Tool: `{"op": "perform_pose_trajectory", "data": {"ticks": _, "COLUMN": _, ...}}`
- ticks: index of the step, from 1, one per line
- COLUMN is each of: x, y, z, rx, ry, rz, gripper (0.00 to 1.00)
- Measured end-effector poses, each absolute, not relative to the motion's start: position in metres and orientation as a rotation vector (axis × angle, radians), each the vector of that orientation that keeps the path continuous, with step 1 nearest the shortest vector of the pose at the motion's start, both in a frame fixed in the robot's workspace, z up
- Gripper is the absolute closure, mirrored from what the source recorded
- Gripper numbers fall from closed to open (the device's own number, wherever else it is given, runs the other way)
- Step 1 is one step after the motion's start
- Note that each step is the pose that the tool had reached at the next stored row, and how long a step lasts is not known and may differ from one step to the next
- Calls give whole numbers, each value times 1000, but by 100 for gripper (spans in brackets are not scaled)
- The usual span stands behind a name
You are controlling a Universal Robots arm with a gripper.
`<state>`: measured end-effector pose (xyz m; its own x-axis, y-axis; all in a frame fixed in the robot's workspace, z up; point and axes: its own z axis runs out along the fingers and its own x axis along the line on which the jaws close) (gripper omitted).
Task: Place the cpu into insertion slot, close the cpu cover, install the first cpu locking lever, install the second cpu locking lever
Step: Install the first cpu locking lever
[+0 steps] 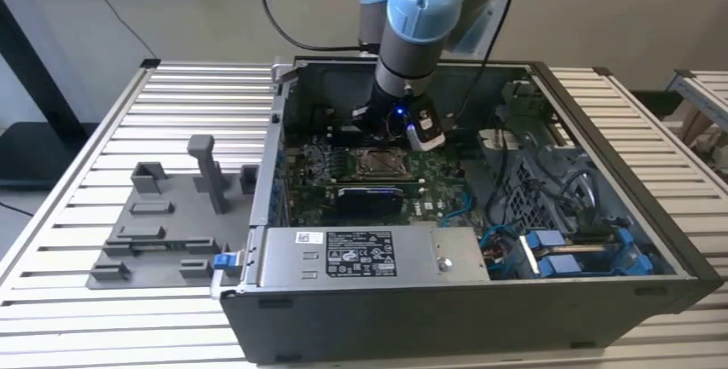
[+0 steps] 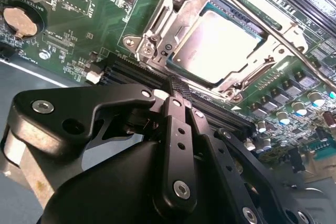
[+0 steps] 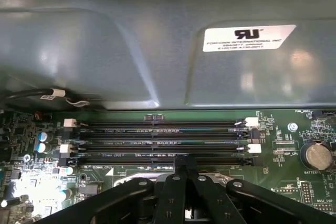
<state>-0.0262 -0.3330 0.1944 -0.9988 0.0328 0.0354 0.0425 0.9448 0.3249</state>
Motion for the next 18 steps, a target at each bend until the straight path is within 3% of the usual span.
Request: {"op": "perform_pose_trajectory", "data": {"ticks": 18, "x": -24, "y": -333, "z": 194, "rx": -67, "ry": -3057, "rz": -568, "gripper": 89}}
